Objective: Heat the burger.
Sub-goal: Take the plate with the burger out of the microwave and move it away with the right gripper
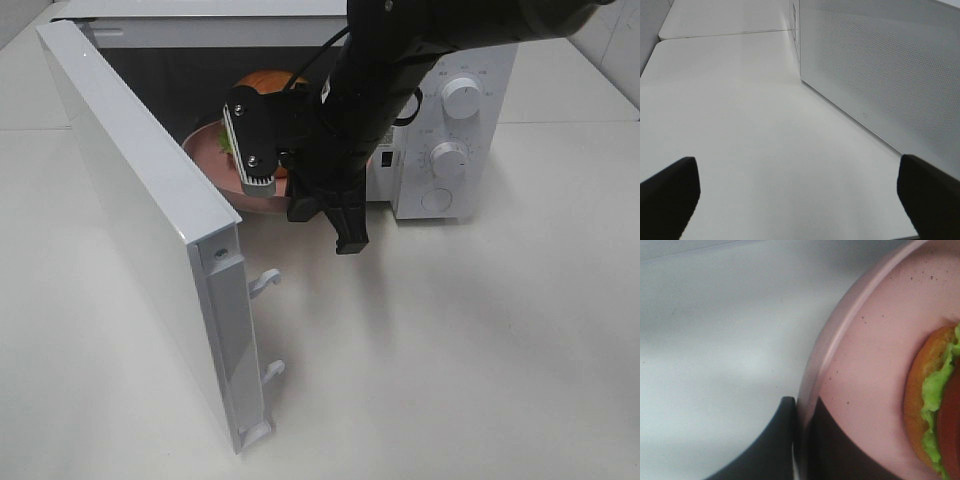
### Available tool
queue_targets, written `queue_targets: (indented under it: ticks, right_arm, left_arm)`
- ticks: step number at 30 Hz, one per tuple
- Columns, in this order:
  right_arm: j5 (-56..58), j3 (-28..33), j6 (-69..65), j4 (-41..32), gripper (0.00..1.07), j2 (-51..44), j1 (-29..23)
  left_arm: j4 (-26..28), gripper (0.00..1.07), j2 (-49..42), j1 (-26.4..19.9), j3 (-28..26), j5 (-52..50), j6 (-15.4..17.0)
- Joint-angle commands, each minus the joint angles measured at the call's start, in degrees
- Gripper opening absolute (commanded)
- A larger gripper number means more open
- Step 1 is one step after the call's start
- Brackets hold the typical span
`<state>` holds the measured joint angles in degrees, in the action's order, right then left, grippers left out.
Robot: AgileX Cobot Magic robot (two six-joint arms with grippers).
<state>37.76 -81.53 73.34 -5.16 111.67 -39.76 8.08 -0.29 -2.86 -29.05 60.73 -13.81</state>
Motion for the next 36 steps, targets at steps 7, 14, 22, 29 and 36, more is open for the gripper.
queue_targets:
  ticks: [7, 14, 22, 29, 36]
  right_arm:
    - [-7.0, 7.2, 3.2, 2.0, 0.00, -7.7, 0.2]
    - [-9.5, 15.0, 3.4, 3.0, 0.00, -13.7, 0.2]
    - [-10.0, 19.5, 3.2, 4.8, 0.00, -20.1, 0.2]
    - [-9.8, 23.0, 1.5, 5.2, 0.00, -25.8, 0.2]
    - [-3.7, 26.6, -0.8, 8.9, 0.00, -33.2, 0.2]
  left_arm:
    - [0.5, 1.03, -0.9, 0.4, -0.1, -0.6, 0.2]
    - [0.5, 1.03, -0.9, 0.4, -0.1, -0.6, 0.2]
    - [0.5, 1.03, -0.9, 0.4, -0.1, -0.6, 0.2]
    - [0.5, 1.03, -0.9, 0.4, -0.1, -0.6, 0.2]
    - [0.5, 1.03, -0.9, 0.4, -0.1, -0.6, 0.2]
